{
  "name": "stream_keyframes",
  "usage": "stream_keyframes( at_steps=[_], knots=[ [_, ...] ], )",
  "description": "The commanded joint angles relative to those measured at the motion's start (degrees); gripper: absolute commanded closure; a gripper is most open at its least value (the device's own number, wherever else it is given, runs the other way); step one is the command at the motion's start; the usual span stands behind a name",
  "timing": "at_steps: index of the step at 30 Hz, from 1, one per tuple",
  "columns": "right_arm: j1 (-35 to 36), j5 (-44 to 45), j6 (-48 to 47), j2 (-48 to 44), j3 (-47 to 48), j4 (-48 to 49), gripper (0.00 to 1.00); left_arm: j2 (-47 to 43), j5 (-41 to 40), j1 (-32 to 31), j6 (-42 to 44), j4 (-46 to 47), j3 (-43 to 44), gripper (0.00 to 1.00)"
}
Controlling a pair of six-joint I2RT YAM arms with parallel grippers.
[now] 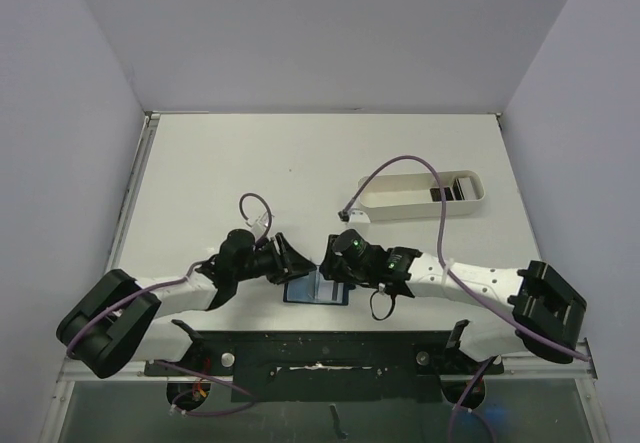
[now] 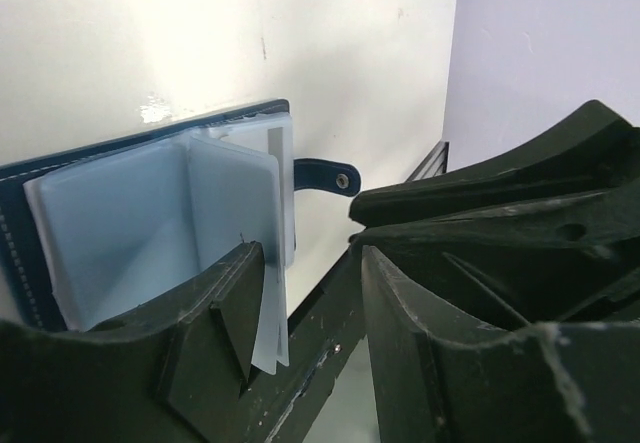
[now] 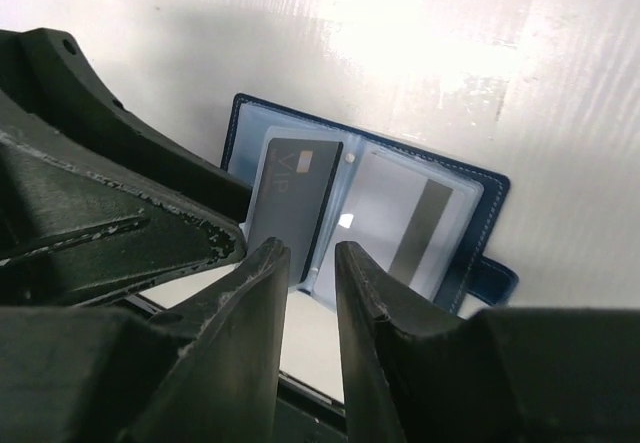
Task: Put the credit cards into the card holder
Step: Turn over the card slot in the card holder.
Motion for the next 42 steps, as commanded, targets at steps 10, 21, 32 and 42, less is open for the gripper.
stream_keyframes(
  at_steps=[10, 21, 32, 42],
  knots=[
    [0.4, 17.5, 0.1, -20.0, -2.1, -11.5, 0.72, 7.5, -1.7, -7.4, 0.6, 6.1, 7.2, 0.58],
    [-11.8, 16.4, -10.2, -20.9, 2.2, -14.7, 0.69, 9.0, -2.0, -8.6, 2.6, 4.2, 8.7, 0.55],
    [-38.6, 11.9, -26.0, -10.5, 12.8, -15.0, 0.65, -4.7, -10.5, -7.4, 15.2, -21.4, 13.6, 0.28],
    [-53.5, 16.0, -38.0, 3.3, 20.9, -12.3, 0.65, -12.5, 3.7, 3.1, 21.0, -32.8, 15.2, 0.24]
  ],
)
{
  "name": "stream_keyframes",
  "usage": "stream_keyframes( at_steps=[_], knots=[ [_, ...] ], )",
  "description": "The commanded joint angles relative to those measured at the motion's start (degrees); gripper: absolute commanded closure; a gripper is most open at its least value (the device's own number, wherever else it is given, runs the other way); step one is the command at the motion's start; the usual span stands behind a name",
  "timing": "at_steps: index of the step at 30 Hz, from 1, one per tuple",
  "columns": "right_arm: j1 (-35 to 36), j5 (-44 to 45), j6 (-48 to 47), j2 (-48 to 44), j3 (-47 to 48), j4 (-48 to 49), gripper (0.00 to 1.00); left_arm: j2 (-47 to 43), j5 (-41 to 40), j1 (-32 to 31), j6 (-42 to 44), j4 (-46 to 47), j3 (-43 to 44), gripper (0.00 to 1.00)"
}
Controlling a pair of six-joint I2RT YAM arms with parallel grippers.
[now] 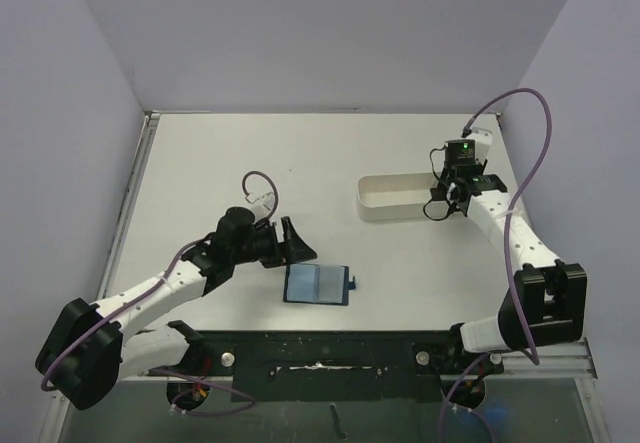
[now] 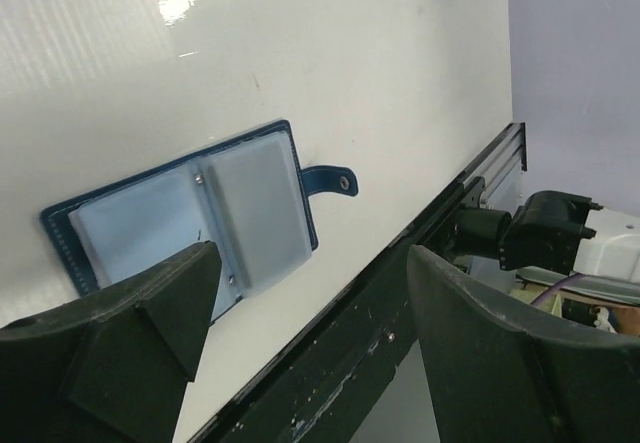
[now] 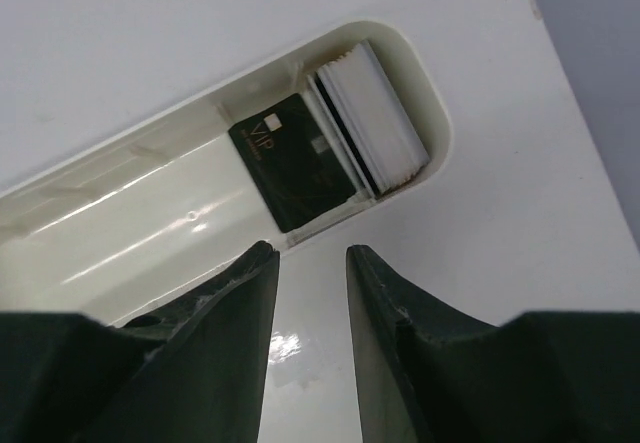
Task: Put the credit cards into the card holder
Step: Turn over the card slot in the card holder, then pick up the credit card from the storage box.
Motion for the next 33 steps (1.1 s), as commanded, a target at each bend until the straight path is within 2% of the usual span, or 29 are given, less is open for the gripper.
stream_keyframes(
  at_steps=[1, 3, 7, 10, 13, 18, 23, 33],
  knots=[
    [-3.9, 3.2, -8.5, 4.4, 4.0, 3.1, 0.64, -4.1, 10.8, 6.9, 2.9, -3.5, -0.5, 0.23],
    [-5.4, 3.6, -9.8, 7.3, 5.4, 3.9, 0.64, -5.6, 15.0, 11.2, 3.0, -3.5, -1.9, 0.16],
    [-7.7, 0.3, -11.5, 11.5, 6.4, 7.0, 0.63, -4.9, 23.1, 18.3, 5.4, -5.7, -2.0, 0.13],
    [-7.7, 0.2, -13.8, 14.2, 8.2, 7.5, 0.63, -4.5, 25.2, 18.7, 5.4, -5.6, -1.3, 0.12],
    [-8.0, 0.5, -16.4, 16.6, 10.0, 7.9, 0.61, -4.8, 23.7, 19.5, 7.0, -9.4, 0.1, 0.12],
    [-8.4, -4.5, -19.6, 20.5, 12.6, 7.1, 0.60, -5.1, 23.8, 20.5, 8.1, -12.6, 1.6, 0.12],
    [-8.9, -5.9, -21.5, 23.2, 12.9, 7.9, 0.57, -6.9, 23.7, 21.6, 9.9, -15.9, 3.3, 0.12],
    [-8.7, 2.3, -24.4, 27.3, 14.0, 7.1, 0.58, -7.0, 24.7, 22.5, 9.7, -14.9, 2.7, 0.12]
  ],
)
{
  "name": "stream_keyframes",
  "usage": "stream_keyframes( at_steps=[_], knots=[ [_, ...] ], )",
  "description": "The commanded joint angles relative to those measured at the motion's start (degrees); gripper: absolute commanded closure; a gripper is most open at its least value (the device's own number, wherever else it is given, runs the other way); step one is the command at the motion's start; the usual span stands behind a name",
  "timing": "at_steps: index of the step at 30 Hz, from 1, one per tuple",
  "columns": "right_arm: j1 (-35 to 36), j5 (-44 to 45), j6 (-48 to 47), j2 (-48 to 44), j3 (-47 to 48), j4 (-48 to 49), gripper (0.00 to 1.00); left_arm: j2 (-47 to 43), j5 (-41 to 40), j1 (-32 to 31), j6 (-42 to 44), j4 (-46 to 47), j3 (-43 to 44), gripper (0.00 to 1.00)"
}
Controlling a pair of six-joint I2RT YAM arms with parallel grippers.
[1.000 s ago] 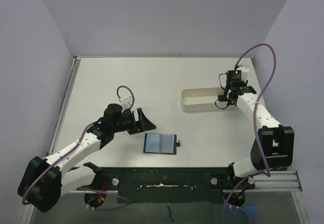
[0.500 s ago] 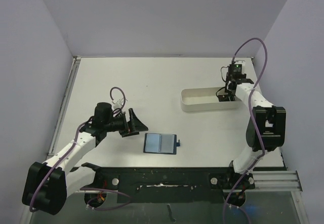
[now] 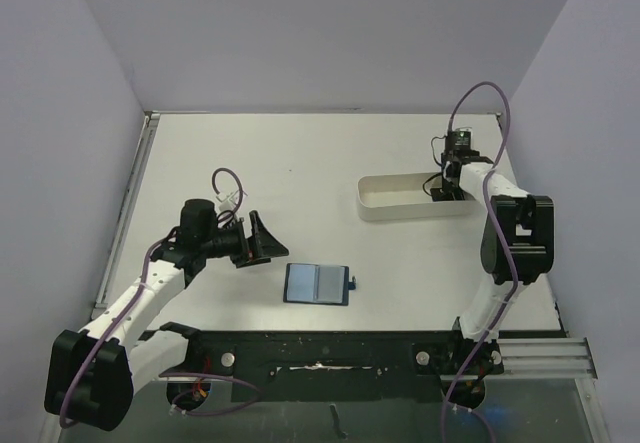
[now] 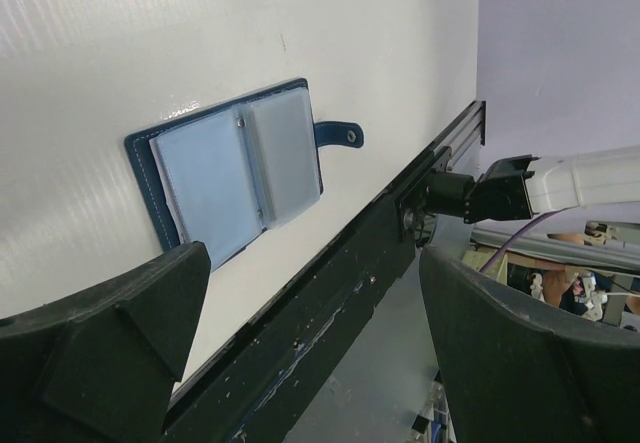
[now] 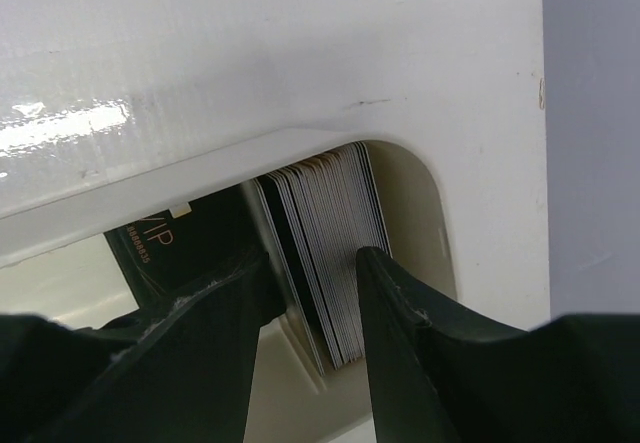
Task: Put the credit cards into the card holder
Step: Pick up the credit card from the storage box.
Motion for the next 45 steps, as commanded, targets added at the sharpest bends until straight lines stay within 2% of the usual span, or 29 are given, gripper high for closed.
stream_keyframes(
  at_steps=[1, 6, 18, 29, 41, 45],
  knots=[
    [-0.2, 4.1, -2.2, 1.3, 3.4, 0.9, 0.59, -1.0, 2.1, 0.7, 1.1, 0.6, 2.2, 0.12],
    [0.2, 6.6, -2.8, 1.8, 4.8, 0.2, 0.61, -0.9, 2.2, 0.8, 1.4, 0.7, 2.2, 0.12],
    [0.6, 6.4, -3.8, 1.9, 6.2, -0.2, 0.76, -0.4, 2.5, 1.0, 1.1, 1.1, 1.9, 0.12],
    [0.3, 1.7, -4.6, 0.5, 5.7, 0.2, 1.00, -1.0, 2.0, 1.0, 0.8, 1.3, 1.6, 0.12],
    [1.0, -2.6, -0.9, -4.8, 8.2, -6.6, 1.00, 0.3, -0.4, 1.0, 0.1, 0.4, 1.4, 0.10],
    [1.7, -3.4, 0.4, -7.9, 9.0, -9.1, 1.00, 1.1, -1.5, 0.9, -0.7, -0.4, 1.0, 0.17]
  ],
)
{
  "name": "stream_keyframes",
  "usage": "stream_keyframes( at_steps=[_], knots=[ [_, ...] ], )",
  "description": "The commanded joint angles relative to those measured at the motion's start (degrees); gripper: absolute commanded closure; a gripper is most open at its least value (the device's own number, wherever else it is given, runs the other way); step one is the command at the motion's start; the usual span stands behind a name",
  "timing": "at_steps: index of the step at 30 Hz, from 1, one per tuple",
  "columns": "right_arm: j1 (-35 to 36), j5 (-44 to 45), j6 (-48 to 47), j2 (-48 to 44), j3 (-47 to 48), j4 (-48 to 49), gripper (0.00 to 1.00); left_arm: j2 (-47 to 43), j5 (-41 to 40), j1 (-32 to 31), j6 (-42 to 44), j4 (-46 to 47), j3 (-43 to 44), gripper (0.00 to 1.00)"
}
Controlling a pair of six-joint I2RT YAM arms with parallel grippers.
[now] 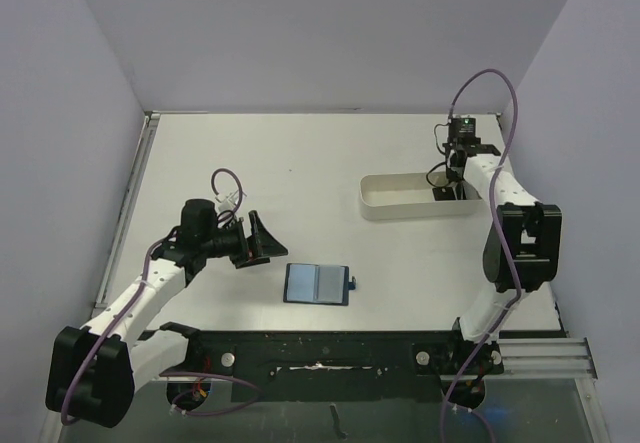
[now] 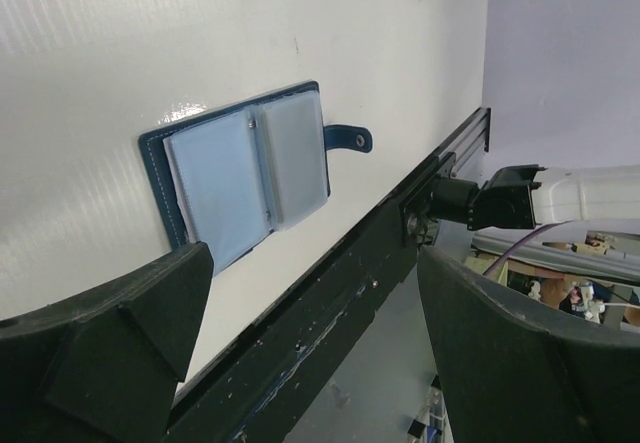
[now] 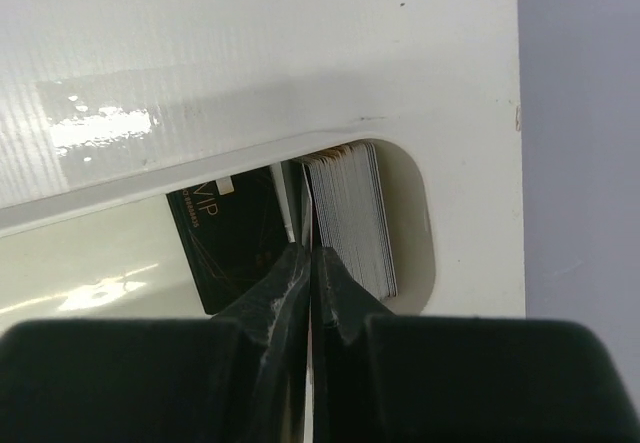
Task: Put the credit cards into the card holder
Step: Pick up the credit card from the storage box.
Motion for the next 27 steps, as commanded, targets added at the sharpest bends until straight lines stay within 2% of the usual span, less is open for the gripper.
stream_keyframes(
  at_steps=[1, 9, 17, 21, 27],
  knots=[
    [1.2, -1.2, 2.3, -7.0, 3.9, -2.9, 1.00, 0.4, -1.5, 0.1, -1.0, -0.1, 0.8, 0.20],
    [7.0, -0.8, 5.7, -13.7, 7.1, -9.0, 1.00, 2.7, -5.6, -1.9, -2.6, 0.2, -0.1, 0.33],
    [15.7, -4.6, 12.4, -23.2, 4.0, -12.0, 1.00, 5.7, -9.6, -6.5, -5.0, 3.4, -1.8, 0.46],
    [20.8, -8.3, 15.9, -27.6, 0.3, -10.4, 1.00, 7.5, -12.2, -7.8, -5.6, 4.8, -2.8, 0.54],
    [32.2, -8.1, 22.5, -31.4, -4.0, -7.2, 1.00, 10.0, -12.3, -8.6, -6.9, 9.7, -5.1, 0.71]
  ],
)
